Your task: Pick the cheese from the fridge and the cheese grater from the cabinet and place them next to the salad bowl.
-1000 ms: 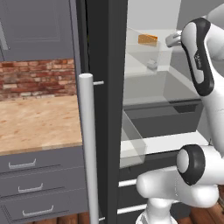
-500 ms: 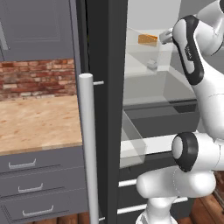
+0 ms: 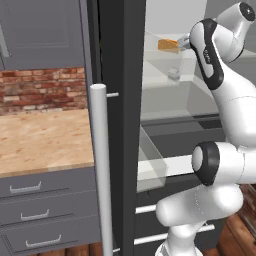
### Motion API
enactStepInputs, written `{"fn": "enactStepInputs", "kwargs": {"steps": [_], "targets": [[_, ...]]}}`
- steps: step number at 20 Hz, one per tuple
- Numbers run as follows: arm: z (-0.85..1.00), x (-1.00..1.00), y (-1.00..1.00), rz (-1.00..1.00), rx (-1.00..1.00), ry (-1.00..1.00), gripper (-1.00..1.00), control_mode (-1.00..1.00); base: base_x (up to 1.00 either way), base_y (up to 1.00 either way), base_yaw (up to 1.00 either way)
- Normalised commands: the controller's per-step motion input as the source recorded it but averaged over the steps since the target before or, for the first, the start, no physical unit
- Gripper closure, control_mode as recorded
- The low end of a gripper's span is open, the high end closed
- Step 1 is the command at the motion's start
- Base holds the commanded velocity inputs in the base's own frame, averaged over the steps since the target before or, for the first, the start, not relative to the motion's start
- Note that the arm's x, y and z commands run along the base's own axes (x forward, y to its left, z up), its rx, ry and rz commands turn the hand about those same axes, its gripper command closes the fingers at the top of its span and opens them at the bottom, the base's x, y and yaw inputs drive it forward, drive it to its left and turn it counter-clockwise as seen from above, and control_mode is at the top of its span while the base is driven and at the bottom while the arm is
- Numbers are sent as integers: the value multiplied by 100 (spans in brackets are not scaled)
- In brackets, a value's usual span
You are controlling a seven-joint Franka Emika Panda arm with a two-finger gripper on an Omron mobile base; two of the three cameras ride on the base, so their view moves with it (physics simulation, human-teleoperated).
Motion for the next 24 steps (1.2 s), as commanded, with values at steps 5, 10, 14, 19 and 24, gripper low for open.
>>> {"fn": "enactStepInputs", "kwargs": {"steps": [5, 10, 14, 19, 24], "targets": [[-3, 46, 0, 0, 1, 0, -100, -100, 0, 0, 0], [0, 49, 0, 1, 0, 0, -100, -100, 0, 0, 0], [0, 49, 0, 2, 0, 1, -100, -100, 0, 0, 0], [0, 32, 0, 0, 0, 1, -100, -100, 0, 0, 0], [0, 31, 0, 0, 0, 0, -100, -100, 0, 0, 0]]}}
